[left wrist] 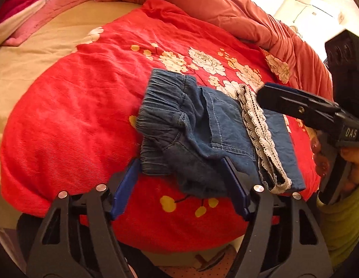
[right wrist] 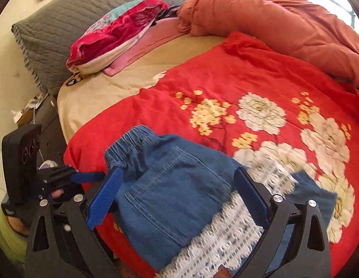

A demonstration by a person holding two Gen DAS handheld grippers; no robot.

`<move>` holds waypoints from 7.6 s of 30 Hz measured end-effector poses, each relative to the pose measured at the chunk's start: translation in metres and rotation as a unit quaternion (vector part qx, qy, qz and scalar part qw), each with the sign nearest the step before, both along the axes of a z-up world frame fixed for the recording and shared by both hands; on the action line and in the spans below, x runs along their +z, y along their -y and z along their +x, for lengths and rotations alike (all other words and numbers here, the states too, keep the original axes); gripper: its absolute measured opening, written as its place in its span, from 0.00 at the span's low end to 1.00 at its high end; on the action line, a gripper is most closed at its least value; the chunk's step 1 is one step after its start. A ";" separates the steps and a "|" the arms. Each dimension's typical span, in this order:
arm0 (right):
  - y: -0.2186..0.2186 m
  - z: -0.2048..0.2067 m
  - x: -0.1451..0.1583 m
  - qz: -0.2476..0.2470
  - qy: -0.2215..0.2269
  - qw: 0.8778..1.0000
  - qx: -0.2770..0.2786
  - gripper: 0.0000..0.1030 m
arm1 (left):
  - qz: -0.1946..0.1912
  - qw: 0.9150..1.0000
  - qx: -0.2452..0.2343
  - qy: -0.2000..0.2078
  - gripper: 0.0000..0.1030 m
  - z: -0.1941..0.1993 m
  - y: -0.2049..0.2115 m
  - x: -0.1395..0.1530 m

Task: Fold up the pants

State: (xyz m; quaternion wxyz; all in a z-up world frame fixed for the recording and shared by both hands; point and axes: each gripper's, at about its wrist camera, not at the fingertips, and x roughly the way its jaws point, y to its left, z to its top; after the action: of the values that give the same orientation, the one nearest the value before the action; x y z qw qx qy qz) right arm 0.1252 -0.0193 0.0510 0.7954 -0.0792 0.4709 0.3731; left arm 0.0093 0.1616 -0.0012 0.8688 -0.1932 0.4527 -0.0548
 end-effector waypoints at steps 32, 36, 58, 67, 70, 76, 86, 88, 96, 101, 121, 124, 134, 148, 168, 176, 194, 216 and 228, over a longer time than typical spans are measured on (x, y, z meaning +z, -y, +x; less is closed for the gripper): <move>-0.061 0.039 -0.039 0.077 -0.099 0.984 0.123 0.35 | -0.071 0.997 -0.001 0.019 0.75 -0.005 -0.009 -0.009; -0.027 0.037 -0.016 0.132 -0.083 0.981 0.115 0.35 | -0.077 0.997 -0.008 0.027 0.76 -0.003 0.000 0.000; 0.148 0.030 0.012 0.225 -0.030 0.973 -0.031 0.68 | -0.193 0.954 -0.208 0.094 0.69 0.026 0.127 0.050; 0.186 -0.003 -0.002 0.157 0.006 0.982 -0.100 0.75 | -0.066 0.989 -0.108 0.071 0.70 0.040 0.102 0.038; 0.169 -0.013 -0.011 0.108 0.014 0.990 -0.086 0.77 | 0.020 0.994 -0.089 0.058 0.70 0.052 0.113 0.031; 0.155 -0.033 -0.053 -0.041 0.029 0.996 -0.078 0.78 | 0.092 0.986 -0.136 0.038 0.70 0.041 0.141 0.001; 0.178 -0.026 -0.010 0.074 0.018 0.993 -0.094 0.79 | 0.075 0.984 -0.129 0.093 0.61 0.018 0.126 0.025; 0.174 -0.012 0.001 0.075 0.020 0.992 -0.095 0.79 | 0.072 0.983 -0.132 0.103 0.51 0.018 0.125 0.035; 0.128 0.052 -0.025 0.010 -0.044 0.997 -0.058 0.48 | 0.125 0.973 -0.180 0.069 0.35 0.013 0.165 0.009; 0.099 0.048 -0.060 -0.081 -0.059 0.995 -0.012 0.34 | 0.158 0.967 -0.186 0.074 0.35 0.003 0.174 0.001; 0.092 0.068 -0.065 -0.147 0.022 0.987 -0.055 0.01 | 0.097 0.977 -0.179 0.069 0.36 0.006 0.157 0.002; 0.106 0.058 -0.046 -0.098 0.024 0.993 -0.069 0.23 | 0.094 0.977 -0.179 0.069 0.36 0.006 0.156 0.001; 0.111 -0.008 -0.004 -0.024 0.049 0.998 -0.043 0.42 | 0.090 0.977 -0.179 0.067 0.36 0.009 0.154 0.001; 0.128 -0.029 -0.051 -0.072 0.044 0.994 -0.076 0.47 | 0.087 0.978 -0.181 0.065 0.36 0.008 0.155 0.002; 0.138 -0.117 0.002 0.029 0.083 0.995 -0.042 0.61 | 0.048 0.990 -0.118 0.064 0.46 0.001 0.087 0.030; 0.091 -0.147 -0.005 0.003 0.116 0.993 0.038 0.54 | 0.021 0.989 -0.141 0.029 0.46 0.050 0.081 0.028; 0.048 -0.137 -0.029 -0.090 0.152 0.970 0.167 0.06 | 0.021 0.984 -0.175 -0.023 0.41 0.103 0.105 -0.008; 0.074 -0.141 -0.032 -0.001 0.100 0.990 0.096 0.29 | 0.056 0.984 -0.168 -0.004 0.41 0.094 0.113 0.000; 0.090 -0.147 -0.011 0.036 0.113 0.992 0.050 0.43 | 0.057 0.985 -0.161 0.002 0.41 0.087 0.115 0.003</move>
State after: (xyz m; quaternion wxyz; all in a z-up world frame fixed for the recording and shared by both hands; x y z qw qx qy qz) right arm -0.0218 -0.1094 0.0402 0.8262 -0.1156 0.3596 0.4180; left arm 0.0962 0.0467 0.0023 0.8592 -0.0681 0.4783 -0.1683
